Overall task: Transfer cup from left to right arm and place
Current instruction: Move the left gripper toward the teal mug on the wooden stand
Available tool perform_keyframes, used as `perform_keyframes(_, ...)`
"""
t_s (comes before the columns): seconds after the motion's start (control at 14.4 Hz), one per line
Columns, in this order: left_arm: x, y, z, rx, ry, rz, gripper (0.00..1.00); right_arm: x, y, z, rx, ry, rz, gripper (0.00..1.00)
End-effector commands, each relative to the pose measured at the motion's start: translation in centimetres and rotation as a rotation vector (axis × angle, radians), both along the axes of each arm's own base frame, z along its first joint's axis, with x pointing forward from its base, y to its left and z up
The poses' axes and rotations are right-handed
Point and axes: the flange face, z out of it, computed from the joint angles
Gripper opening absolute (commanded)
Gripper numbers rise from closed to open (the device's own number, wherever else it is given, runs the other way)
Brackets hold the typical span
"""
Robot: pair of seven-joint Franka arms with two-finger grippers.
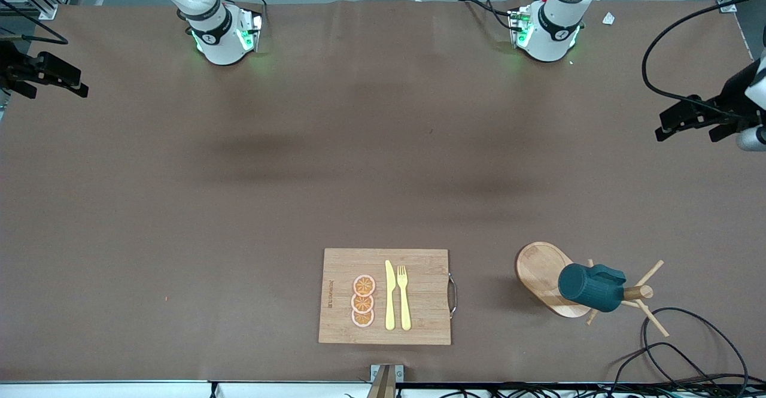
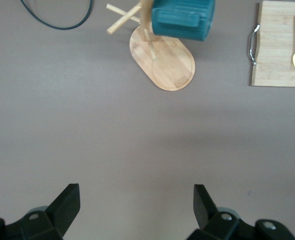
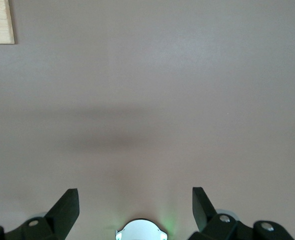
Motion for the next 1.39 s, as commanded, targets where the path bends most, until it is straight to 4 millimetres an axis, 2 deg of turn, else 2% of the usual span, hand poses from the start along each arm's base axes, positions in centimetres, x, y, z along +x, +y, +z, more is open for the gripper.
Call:
perform_keyframes(0.0, 1.8, 0.4, -0.2, -0.080, 0.011, 0.101, 1.00, -0.8, -0.1, 0.2, -0.007, -0.006, 0.008, 1.00)
perform_keyframes(0.14, 3.1, 0.5, -0.9, -0.106, 0.027, 0.290, 1.00, -0.8, -0.1, 0.2, -0.007, -0.006, 0.009, 1.00)
perform_keyframes(0.28, 3.5, -0.3, -0.7, -0.115, 0.010, 0.367, 1.00, -0.9, -0.1, 0.3, -0.007, -0.008, 0.008, 1.00)
perform_keyframes(0.49, 5.4, 0.0, -1.9, -0.151, -0.025, 0.508, 1.00, -0.8, -0.1, 0.2, -0.007, -0.006, 0.008, 1.00)
perform_keyframes(0.83, 8.9, 0.6, -5.0, -0.275, -0.061, 0.754, 1.00, -0.9, -0.1, 0.3, -0.007, -0.008, 0.008, 1.00)
perform_keyframes(0.9, 9.6, 0.2, -5.7, -0.299, -0.061, 0.812, 1.00, -0.9, -0.1, 0.3, -0.007, -0.008, 0.008, 1.00)
perform_keyframes(1.04, 11.0, -0.1, -7.4, -0.368, -0.050, 0.932, 1.00, -0.9, -0.1, 0.3, -0.007, -0.008, 0.009, 1.00)
perform_keyframes(1.32, 13.2, 0.2, -11.7, -0.404, -0.043, 1.008, 1.00, -0.8, -0.1, 0.2, -0.007, -0.006, 0.008, 1.00)
